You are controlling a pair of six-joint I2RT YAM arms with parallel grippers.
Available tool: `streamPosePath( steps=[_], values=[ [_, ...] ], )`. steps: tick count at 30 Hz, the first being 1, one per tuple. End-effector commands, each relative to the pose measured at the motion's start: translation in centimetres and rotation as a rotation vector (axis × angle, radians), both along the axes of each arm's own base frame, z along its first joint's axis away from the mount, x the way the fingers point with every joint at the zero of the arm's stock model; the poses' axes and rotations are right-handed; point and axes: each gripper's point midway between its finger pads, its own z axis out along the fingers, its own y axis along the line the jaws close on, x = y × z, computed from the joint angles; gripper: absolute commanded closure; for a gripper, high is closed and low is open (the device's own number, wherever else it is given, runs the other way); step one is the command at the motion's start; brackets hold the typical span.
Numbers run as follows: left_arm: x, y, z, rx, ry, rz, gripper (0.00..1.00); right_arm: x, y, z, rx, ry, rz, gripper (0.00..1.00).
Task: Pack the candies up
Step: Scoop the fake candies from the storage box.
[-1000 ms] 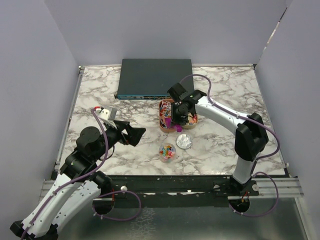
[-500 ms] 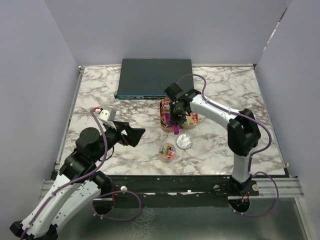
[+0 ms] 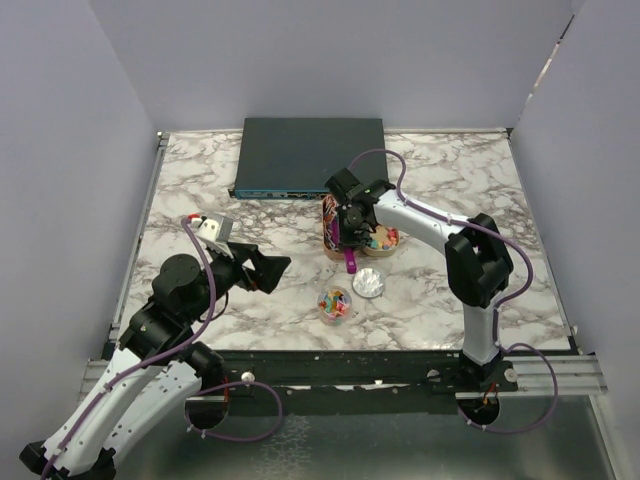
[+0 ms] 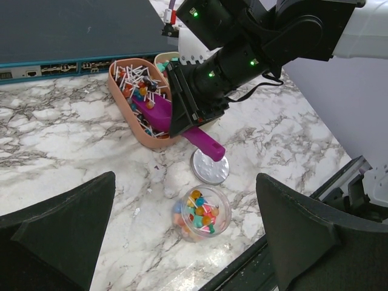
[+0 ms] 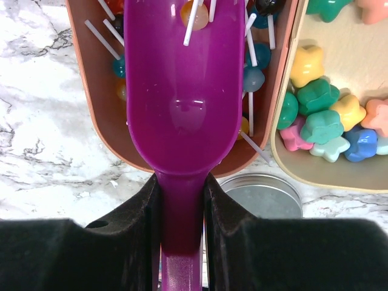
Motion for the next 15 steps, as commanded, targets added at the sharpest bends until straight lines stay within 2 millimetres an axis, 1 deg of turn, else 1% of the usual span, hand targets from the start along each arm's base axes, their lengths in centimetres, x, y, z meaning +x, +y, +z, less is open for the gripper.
streamPosePath(
  steps=[1,12,15],
  values=[
    [0.2,0.2,-0.1,0.019,0.0,0.017,0.01,1.1,-2.1,-1.6,-0.109,-0.029,-0.014,0.99],
    [0.3,0.2,-0.2,0.023,0.007,0.017,0.01,1.6,-1.5,-3.1,-0.088,-0.058,0.051,0.99],
    [0.4,0.1,-0.4,0.027,0.012,0.015,0.01,1.8,-1.5,-3.2,-0.094,-0.073,0.054,0.99]
  ],
)
